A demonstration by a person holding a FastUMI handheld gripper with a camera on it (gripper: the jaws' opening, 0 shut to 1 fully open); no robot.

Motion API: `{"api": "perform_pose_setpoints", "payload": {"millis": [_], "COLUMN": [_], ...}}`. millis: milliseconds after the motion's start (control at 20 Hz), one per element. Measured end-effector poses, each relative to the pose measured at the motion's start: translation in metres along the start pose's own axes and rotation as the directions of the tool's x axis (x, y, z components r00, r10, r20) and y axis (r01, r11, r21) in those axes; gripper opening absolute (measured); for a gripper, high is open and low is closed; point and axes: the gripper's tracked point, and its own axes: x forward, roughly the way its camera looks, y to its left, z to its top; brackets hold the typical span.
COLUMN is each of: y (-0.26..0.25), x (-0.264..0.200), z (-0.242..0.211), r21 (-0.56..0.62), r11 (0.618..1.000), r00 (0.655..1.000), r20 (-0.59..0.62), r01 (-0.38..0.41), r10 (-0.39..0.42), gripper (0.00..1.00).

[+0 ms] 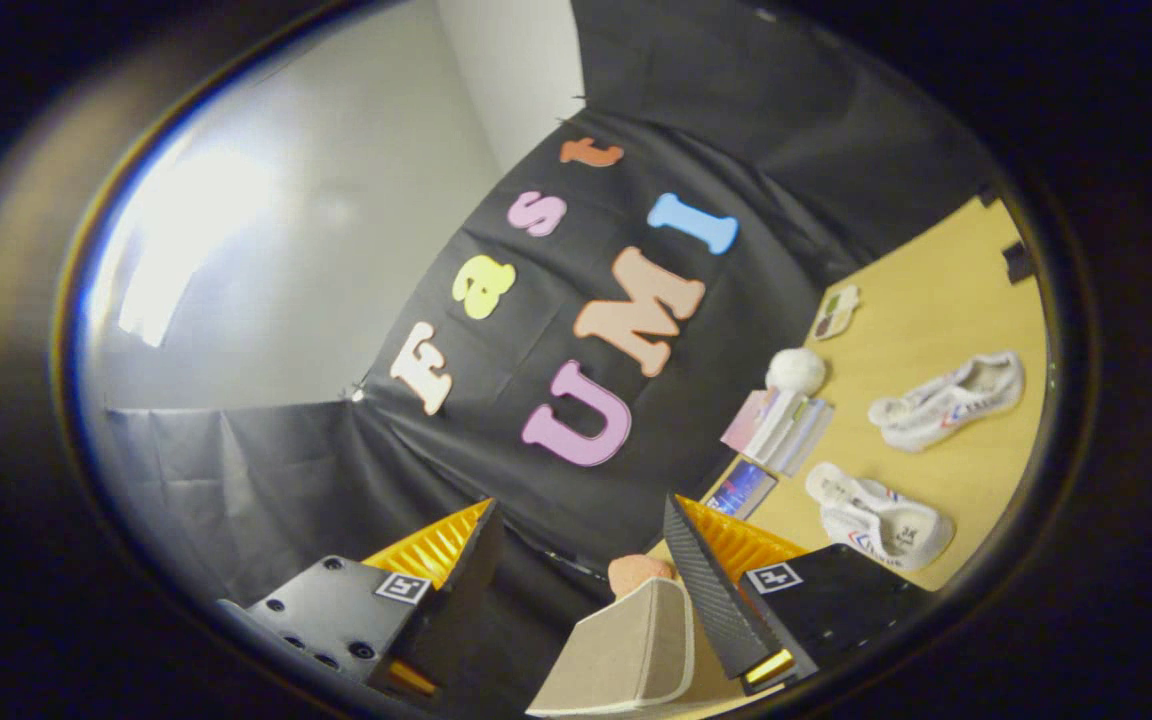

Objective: Open the storage box then place both shoes into the box .Put the left shoe in first, then the right shoe, with the right side of both shoes facing outward in a uniform manner.

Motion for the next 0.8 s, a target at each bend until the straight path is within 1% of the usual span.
{"api": "perform_pose_setpoints", "payload": {"millis": [150, 250, 350, 450, 600, 700, 800], "y": [-0.026, -0.045, -0.066, -0.081, -0.097, -0.1, -0.1], "x": [-0.012, -0.014, -0.015, -0.016, -0.015, -0.016, -0.015], "z": [-0.026, -0.048, -0.079, -0.112, -0.155, -0.174, -0.189], "r21": [0.084, 0.158, 0.211, 0.28, 0.364, 0.41, 0.452], "r11": [0.993, 0.978, 0.959, 0.931, 0.879, 0.848, 0.823], "r00": [0.996, 0.99, 0.981, 0.972, 0.952, 0.942, 0.939], "r20": [0.019, 0.011, -0.018, -0.048, -0.127, -0.162, -0.181], "r01": [0.082, 0.135, 0.191, 0.233, 0.307, 0.335, 0.343], "r10": [-0.084, -0.139, -0.191, -0.229, -0.279, -0.294, -0.292], "gripper": [0.98, 0.98, 0.98, 0.98, 0.98, 0.98, 0.98]}}
